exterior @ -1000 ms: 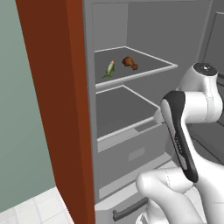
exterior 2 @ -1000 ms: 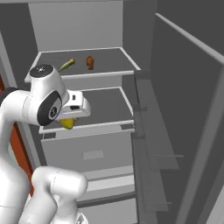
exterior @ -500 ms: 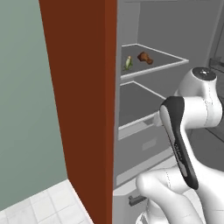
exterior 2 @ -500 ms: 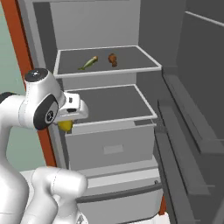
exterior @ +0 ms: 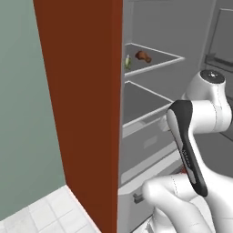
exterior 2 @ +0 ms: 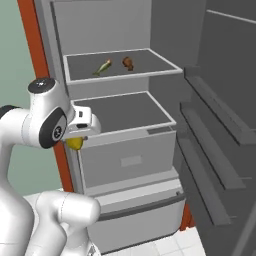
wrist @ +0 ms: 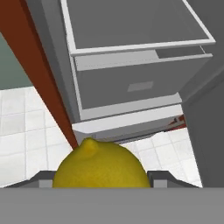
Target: Gather the lemon and corn from the fridge and place them on a tray on the dining counter. Then gather the chicken drumstick and fish from the fridge and place them on the other tray.
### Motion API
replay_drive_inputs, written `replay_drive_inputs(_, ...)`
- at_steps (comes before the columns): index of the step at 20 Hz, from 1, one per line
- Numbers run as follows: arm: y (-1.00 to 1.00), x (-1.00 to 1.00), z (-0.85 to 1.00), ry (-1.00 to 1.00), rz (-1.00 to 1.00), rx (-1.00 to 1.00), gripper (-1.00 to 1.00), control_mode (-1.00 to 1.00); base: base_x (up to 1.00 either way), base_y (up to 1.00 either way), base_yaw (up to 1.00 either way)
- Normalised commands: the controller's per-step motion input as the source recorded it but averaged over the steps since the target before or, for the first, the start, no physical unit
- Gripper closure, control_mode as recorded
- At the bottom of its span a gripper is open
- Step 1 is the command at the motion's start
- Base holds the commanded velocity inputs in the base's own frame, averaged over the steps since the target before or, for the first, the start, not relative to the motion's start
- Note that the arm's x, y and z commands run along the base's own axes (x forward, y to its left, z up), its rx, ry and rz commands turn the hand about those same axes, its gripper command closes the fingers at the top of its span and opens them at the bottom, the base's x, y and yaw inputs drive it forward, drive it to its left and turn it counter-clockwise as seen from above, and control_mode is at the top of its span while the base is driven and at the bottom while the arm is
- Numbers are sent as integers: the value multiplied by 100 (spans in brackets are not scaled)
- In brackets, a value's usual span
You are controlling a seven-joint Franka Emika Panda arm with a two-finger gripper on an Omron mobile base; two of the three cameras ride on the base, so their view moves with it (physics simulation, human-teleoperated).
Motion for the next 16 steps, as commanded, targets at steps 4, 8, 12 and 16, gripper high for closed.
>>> replay_drive_inputs(4,0,0,0,0,0,0,100,100,-27,54,-36)
replay_drive_inputs(8,0,0,0,0,0,0,100,100,-34,52,-39)
replay_drive_inputs(12,0,0,0,0,0,0,100,100,-41,44,-39)
replay_drive_inputs(16,0,0,0,0,0,0,100,100,-51,25,-40)
